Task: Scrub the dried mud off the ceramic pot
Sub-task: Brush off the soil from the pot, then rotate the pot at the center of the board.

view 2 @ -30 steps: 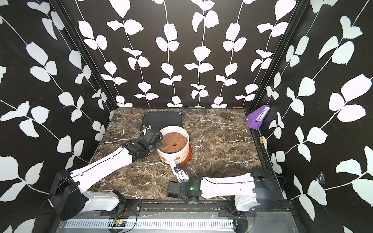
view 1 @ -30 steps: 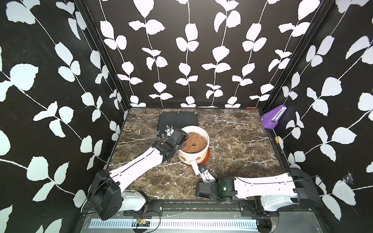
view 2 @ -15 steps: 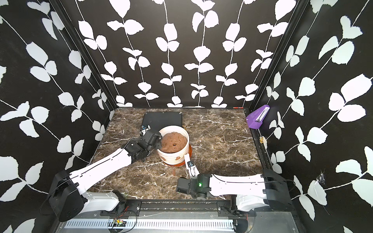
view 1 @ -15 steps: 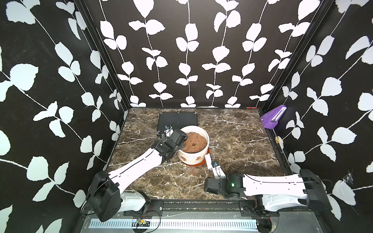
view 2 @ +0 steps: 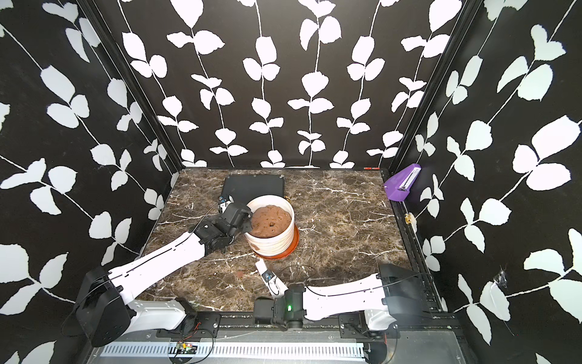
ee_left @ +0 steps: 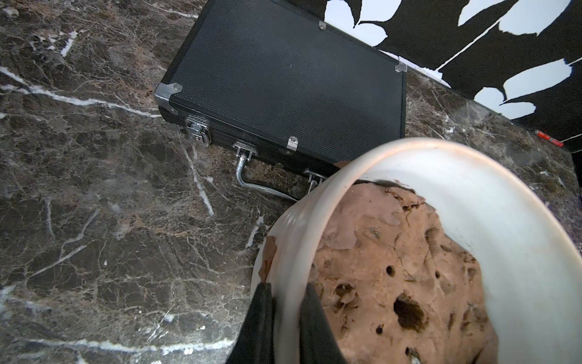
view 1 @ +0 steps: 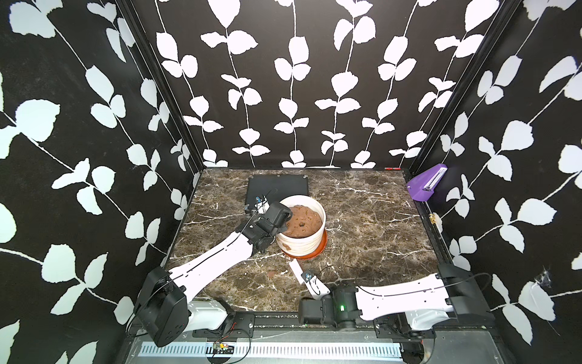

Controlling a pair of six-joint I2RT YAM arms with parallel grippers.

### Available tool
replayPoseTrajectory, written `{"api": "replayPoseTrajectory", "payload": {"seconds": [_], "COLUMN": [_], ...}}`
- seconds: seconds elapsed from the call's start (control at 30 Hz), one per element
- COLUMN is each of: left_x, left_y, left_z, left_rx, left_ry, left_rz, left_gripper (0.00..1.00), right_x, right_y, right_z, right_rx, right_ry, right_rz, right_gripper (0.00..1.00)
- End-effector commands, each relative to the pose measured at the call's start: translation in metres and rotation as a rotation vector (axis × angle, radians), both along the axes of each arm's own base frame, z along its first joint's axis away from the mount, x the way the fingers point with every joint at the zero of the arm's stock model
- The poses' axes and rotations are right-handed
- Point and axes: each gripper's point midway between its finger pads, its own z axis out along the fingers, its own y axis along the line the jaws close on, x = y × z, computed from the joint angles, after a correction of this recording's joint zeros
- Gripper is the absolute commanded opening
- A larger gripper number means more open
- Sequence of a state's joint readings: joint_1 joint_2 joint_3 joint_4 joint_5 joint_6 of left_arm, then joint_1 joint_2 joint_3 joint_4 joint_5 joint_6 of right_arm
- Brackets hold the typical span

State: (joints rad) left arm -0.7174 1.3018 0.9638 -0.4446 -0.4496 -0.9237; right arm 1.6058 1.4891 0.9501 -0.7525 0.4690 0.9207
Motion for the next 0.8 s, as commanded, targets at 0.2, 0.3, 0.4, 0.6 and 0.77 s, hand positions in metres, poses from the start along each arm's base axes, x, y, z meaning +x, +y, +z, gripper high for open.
{"api": "replayPoseTrajectory", "payload": {"seconds": [0.2, 0.3, 0.4, 0.6, 0.77], "left_x": [-0.035, -0.042, -0.05, -0.046, -0.03], "left_y": [0.018, 0.012, -0.001, -0.012, 0.03], "left_z": [-0.067, -0.07, -0.071, -0.036, 0.018], "left_rx": [0.039, -0.024, -0.083, -0.043, 0.284], "left_ry": [0.233, 0.258, 0.286, 0.2, 0.09], "left_rz": [0.052, 0.061, 0.044, -0.122, -0.202], "left_gripper": [0.0, 0.0, 0.0, 0.25, 0.56], "right_x": [0.034, 0.048, 0.054, 0.065, 0.067], "right_y": [-0.074, -0.091, -0.083, -0.059, -0.07], "right_z": [0.037, 0.043, 0.033, 0.031, 0.027], "right_rx": [0.13, 0.129, 0.136, 0.171, 0.227], "right_ry": [-0.124, -0.12, -0.022, 0.035, 0.057], "right_rz": [-0.232, -0.366, -0.45, -0.446, -0.474], "right_gripper": [0.0, 0.0, 0.0, 0.0, 0.0]}}
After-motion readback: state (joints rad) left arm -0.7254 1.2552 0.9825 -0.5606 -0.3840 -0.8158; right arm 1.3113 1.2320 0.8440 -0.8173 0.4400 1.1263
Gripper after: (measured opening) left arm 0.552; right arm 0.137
